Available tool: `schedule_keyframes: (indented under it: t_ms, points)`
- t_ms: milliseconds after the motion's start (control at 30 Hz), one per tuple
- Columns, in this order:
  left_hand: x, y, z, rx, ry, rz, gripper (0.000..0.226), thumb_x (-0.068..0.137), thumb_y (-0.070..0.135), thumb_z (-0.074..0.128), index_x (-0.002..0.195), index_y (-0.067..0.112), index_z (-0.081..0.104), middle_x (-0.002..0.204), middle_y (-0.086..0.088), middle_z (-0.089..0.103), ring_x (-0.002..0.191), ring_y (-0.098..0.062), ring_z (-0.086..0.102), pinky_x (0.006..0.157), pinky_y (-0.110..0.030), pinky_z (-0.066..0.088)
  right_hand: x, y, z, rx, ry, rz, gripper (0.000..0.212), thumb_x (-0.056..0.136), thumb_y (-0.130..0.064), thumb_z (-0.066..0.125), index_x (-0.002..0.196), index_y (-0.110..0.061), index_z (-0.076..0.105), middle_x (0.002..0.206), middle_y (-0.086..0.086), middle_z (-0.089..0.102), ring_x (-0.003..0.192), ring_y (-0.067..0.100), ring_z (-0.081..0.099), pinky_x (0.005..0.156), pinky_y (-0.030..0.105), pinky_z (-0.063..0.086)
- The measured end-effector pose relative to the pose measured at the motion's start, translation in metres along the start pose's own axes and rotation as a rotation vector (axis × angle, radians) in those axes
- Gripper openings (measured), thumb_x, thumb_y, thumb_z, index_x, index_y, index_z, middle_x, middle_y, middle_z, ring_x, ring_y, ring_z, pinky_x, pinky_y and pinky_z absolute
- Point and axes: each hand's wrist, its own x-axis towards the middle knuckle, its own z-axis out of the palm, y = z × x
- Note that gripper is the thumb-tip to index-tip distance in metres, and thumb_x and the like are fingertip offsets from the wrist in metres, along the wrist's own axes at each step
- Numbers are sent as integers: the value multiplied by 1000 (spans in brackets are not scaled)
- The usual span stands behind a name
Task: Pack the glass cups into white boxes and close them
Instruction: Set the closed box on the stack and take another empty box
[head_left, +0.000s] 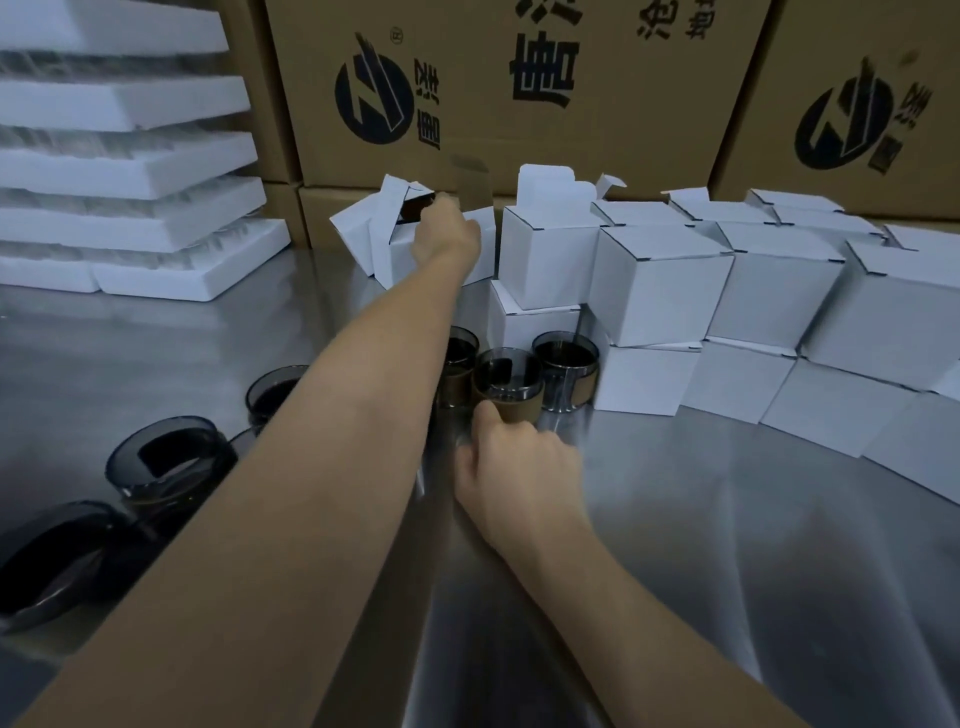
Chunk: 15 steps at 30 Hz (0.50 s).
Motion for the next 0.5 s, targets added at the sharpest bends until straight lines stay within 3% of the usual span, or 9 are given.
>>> schedule_keyframes:
  t_ms: [133,267,367,500]
  points:
    - [3,4,13,54,-13,-15,28,98,16,47,123,5,56,125,-12,60,114,-29,57,91,-38,48,-1,-1,0,3,-3,0,16,94,-29,42,86,-20,31,81,7,65,75,34,63,50,31,17]
    - [1,4,21,134,63,0,37,98,7,38,134,-2,45,125,-14,59,115,-31,57,88,-39,47,0,-1,0,17,-1,-2,16,93,-29,43,85,-20,31,79,7,64,74,34,63,49,30,14]
    - [2,1,19,86,88,-26,36,99,9,42,135,4,40,126,-13,58,115,-30,57,87,-39,46,0,-1,0,8,-6,-1,17,93,-30,42,85,-21,30,83,7,65,77,35,63,48,31,12]
    - [4,0,22,67,30,-51,27,100,8,42,125,5,52,126,-13,58,115,-28,57,87,-35,47,1,0,1,10,-8,-6,19,93,-32,42,85,-21,29,85,8,65,79,35,62,48,29,8]
